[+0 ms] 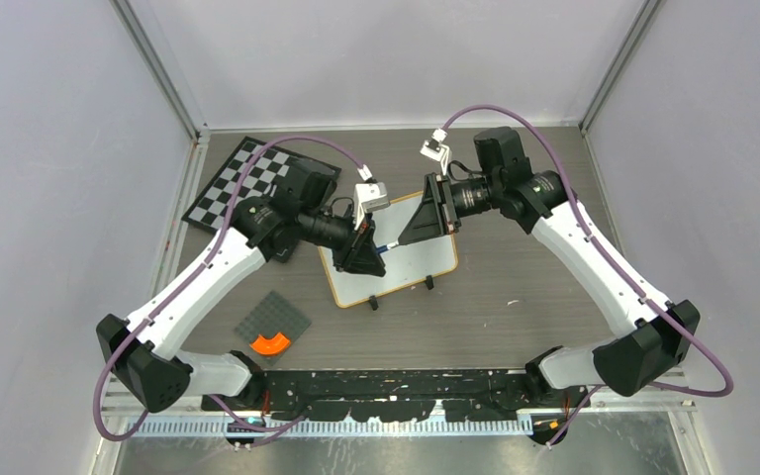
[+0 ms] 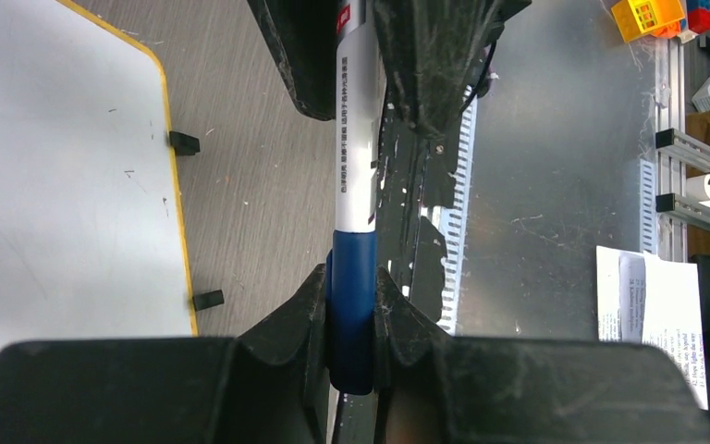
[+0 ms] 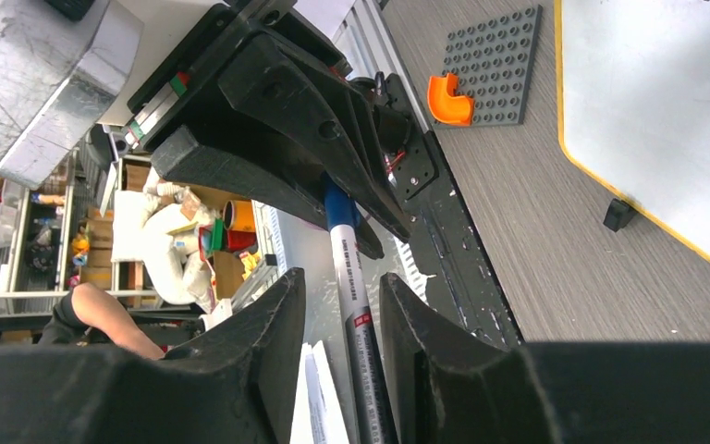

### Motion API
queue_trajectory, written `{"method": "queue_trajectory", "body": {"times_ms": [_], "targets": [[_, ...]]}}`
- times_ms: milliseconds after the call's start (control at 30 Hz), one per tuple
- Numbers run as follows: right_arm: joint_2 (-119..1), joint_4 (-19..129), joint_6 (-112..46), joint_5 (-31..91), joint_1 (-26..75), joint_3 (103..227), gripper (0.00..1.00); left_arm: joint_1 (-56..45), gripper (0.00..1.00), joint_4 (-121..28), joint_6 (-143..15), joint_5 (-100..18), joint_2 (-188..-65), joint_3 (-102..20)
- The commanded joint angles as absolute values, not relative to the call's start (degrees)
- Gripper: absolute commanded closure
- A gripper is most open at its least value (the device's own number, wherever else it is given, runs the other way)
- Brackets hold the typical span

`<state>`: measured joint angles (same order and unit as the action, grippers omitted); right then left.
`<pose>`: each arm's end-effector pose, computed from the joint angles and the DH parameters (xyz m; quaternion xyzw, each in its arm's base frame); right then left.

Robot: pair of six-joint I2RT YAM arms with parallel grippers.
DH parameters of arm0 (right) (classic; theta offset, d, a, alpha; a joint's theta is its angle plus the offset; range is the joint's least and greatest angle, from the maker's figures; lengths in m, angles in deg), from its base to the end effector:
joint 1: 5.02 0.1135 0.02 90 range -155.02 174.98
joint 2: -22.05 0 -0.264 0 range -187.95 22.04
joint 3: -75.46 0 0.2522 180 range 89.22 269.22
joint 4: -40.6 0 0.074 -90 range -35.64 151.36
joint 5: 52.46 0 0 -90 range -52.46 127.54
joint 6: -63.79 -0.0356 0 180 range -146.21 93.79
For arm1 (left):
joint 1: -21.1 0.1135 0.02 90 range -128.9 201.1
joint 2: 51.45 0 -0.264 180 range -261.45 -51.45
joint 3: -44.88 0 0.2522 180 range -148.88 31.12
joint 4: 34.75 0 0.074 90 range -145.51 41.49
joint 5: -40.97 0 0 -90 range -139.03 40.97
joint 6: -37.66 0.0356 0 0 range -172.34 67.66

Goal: Write a sentence on the whiteboard
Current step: Pass from the left arm to the right

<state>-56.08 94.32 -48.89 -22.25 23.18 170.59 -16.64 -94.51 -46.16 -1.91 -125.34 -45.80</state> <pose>0.2327 0.1597 0.3906 -0.2605 0.7632 0.5693 0.1597 0.1897 -0.1798 0.3730 0.4622 0.7199 -0.4522 0.2523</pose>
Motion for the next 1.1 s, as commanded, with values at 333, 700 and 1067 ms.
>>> {"method": "queue_trajectory", "body": {"times_ms": [333,700,1067], "targets": [[-54.51,93.35,-47.40,-26.33,24.71,170.13,0.82,-16.55,1.00,-94.49,-44.52,0.45,-126.60,-48.67],[-53.55,98.93,-42.43,-29.54,24.86,170.15,1.00,-16.54,1.00,-100.43,-36.77,-0.80,-126.28,-51.95],[-53.44,99.22,-43.72,-25.04,21.87,171.35,1.00,-16.53,0.41,-99.11,-37.69,-5.19,-122.66,-51.09]]}}
